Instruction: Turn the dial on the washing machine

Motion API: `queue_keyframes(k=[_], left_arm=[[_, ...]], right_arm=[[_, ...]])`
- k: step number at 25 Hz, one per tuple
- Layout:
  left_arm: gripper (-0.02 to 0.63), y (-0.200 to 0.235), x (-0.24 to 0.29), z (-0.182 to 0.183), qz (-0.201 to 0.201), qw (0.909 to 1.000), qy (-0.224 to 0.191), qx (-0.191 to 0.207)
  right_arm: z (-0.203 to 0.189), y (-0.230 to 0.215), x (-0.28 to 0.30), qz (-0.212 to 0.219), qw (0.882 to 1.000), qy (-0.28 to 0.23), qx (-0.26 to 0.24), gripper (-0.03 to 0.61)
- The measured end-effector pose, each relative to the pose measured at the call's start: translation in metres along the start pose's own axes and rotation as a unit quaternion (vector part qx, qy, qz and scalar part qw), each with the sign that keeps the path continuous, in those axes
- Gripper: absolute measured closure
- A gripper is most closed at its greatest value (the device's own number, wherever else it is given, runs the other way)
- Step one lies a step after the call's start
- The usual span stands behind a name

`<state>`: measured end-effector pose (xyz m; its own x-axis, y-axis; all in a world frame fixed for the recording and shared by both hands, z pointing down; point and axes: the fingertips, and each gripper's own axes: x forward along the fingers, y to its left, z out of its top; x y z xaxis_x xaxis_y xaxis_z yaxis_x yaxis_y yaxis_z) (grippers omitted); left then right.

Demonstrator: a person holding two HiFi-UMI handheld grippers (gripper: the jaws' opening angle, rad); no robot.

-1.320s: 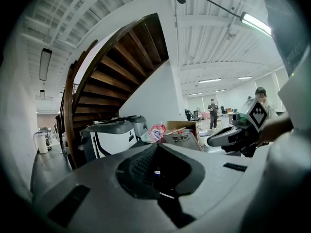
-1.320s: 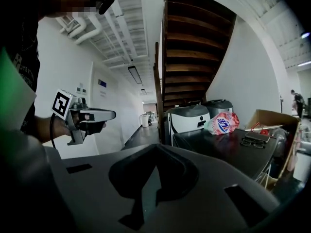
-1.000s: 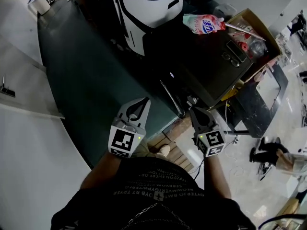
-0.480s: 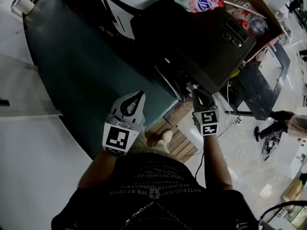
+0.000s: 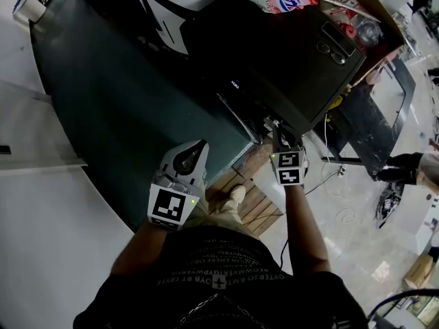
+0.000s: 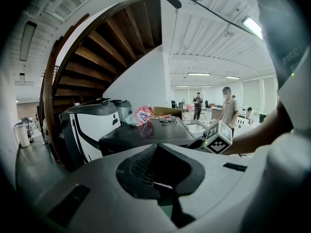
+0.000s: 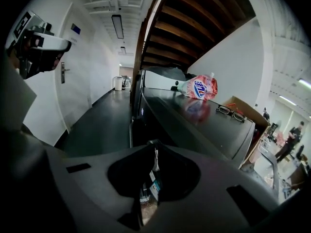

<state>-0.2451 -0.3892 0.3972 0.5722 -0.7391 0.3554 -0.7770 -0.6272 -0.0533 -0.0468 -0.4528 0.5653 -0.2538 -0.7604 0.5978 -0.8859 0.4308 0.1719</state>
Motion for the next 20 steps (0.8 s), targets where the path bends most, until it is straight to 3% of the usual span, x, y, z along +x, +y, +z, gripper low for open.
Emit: queue_keyframes(k=[8, 20], left_arm=[[0.609, -0.007, 0.006, -0.012, -0.008, 0.9999, 0.010, 0.006], [0.609, -0.009, 0.007, -0.004, -0.012, 0.9998, 0.001, 0.014]], right_arm=[[-0.008, -0.001, 0.014, -0.004, 1.000, 0.000, 0.000, 0.551], [-0.028, -0.004, 0.012, -0.005, 0.999, 0.017, 0.040, 0.549]])
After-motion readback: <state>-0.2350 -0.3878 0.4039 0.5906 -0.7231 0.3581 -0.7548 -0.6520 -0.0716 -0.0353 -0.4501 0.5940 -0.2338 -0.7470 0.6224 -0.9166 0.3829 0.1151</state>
